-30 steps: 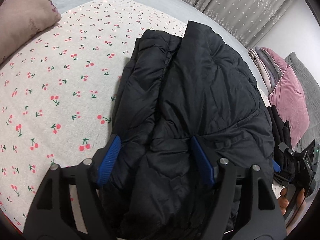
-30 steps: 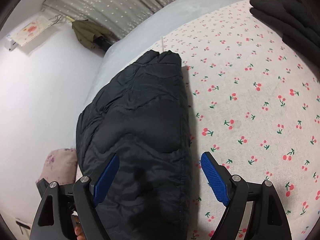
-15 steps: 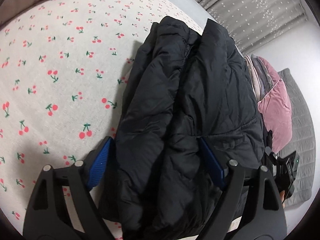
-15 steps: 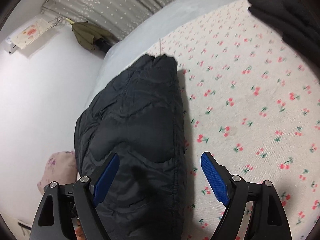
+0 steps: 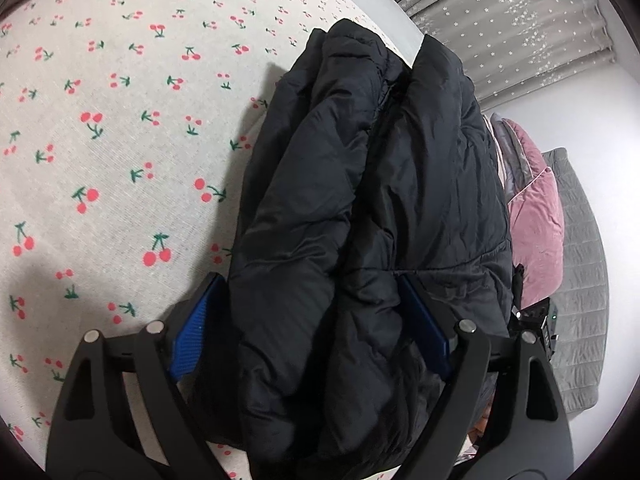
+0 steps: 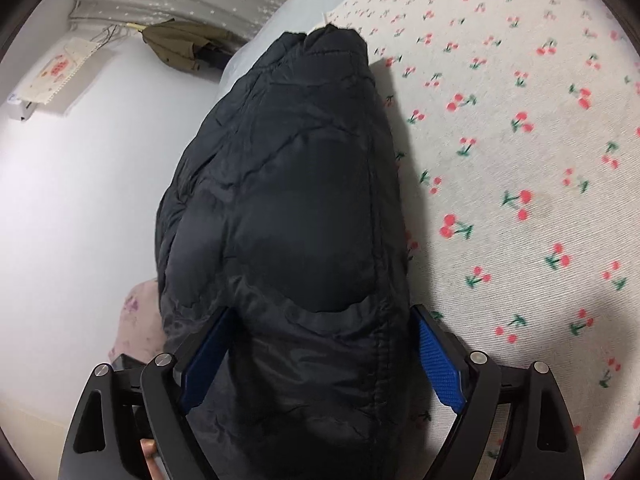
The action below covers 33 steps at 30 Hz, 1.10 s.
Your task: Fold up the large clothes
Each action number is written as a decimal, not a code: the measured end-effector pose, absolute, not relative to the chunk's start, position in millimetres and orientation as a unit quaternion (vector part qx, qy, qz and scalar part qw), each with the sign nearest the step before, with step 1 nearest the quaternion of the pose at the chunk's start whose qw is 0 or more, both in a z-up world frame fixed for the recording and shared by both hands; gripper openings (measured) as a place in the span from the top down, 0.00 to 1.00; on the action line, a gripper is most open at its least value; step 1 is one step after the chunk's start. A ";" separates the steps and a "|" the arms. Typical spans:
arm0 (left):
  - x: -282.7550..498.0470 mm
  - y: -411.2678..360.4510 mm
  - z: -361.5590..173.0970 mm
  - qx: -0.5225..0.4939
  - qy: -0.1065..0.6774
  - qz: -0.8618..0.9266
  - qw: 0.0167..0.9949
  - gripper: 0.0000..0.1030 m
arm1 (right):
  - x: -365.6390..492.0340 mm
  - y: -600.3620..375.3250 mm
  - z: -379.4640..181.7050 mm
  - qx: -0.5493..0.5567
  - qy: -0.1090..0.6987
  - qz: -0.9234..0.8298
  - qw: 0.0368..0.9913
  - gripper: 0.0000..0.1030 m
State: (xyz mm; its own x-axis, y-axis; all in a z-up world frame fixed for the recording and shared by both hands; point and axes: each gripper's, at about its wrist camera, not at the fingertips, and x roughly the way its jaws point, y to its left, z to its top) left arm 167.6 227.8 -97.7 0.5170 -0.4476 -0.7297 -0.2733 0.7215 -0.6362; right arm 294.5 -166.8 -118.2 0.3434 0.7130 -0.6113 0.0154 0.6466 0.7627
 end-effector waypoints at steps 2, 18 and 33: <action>166.7 228.1 -99.0 -0.371 0.487 -0.059 0.788 0.15 | 294.0 -163.2 -123.1 0.354 0.526 0.246 0.733 0.12; 173.4 214.7 -94.8 -0.320 0.484 -0.049 0.813 0.16 | 287.1 -129.1 -115.9 0.280 0.526 0.246 0.764 0.15; 184.0 183.4 -83.4 -0.300 0.478 -0.041 0.824 0.36 | 282.9 -128.2 -106.8 0.263 0.516 0.238 0.780 0.37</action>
